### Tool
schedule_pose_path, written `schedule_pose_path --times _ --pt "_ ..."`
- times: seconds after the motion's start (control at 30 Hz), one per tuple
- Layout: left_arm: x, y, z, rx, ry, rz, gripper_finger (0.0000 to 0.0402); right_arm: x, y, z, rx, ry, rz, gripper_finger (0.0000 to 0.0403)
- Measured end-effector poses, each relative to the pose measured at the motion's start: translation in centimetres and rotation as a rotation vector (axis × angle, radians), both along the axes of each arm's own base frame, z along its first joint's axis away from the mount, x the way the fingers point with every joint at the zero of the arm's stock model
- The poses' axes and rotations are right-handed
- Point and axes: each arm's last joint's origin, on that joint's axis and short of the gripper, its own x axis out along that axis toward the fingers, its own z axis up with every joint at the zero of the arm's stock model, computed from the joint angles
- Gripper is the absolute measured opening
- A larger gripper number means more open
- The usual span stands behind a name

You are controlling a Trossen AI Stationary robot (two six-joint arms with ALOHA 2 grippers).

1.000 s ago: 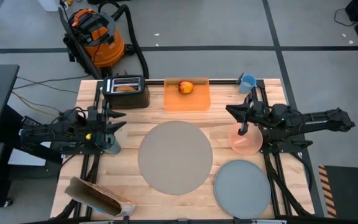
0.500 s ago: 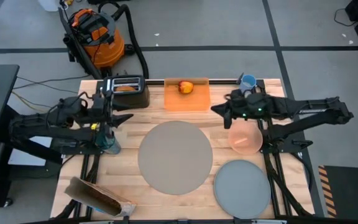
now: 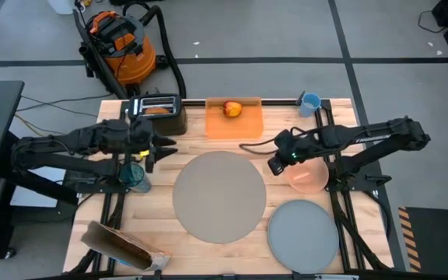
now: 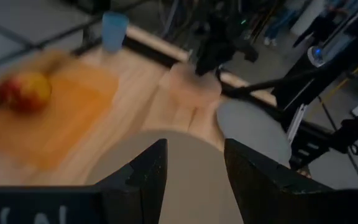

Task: Arrange a breakfast setting
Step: Put the pink bowl on the gray placemat

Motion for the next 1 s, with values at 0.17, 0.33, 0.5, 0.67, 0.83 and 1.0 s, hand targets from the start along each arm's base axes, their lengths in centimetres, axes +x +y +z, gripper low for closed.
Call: schedule_pose_path --times 0.17,0.33,0.5,0.67,0.83,1.0 --pt "0.3 0.0 -0.7 -0.053 0.058 -0.001 0.0167 -0.1 0.2 -1.8 0.065 0.182 -0.122 0.0071" --pt "0.0 -0.1 0.8 -0.108 0.053 -0.006 0.0167 0.2 0.4 -3.2 0.124 0.313 -0.170 0.0127" --pt "-0.4 -0.1 2.8 -0.061 0.037 -0.024 0.0167 0.9 0.1 -4.3 0.119 0.362 -0.248 0.0168" --pt "-0.3 -0.1 3.3 -0.010 -0.009 -0.039 0.0167 1.5 -0.5 -5.6 0.123 0.433 -0.277 0.0181" --pt "-0.1 -0.1 4.1 -0.005 -0.096 -0.039 0.0167 1.3 -1.0 -5.4 0.154 0.442 -0.300 0.0180" --pt "-0.1 0.2 4.1 -0.034 -0.099 0.014 0.0167 1.1 -1.2 -5.4 0.179 0.462 -0.326 0.0184"
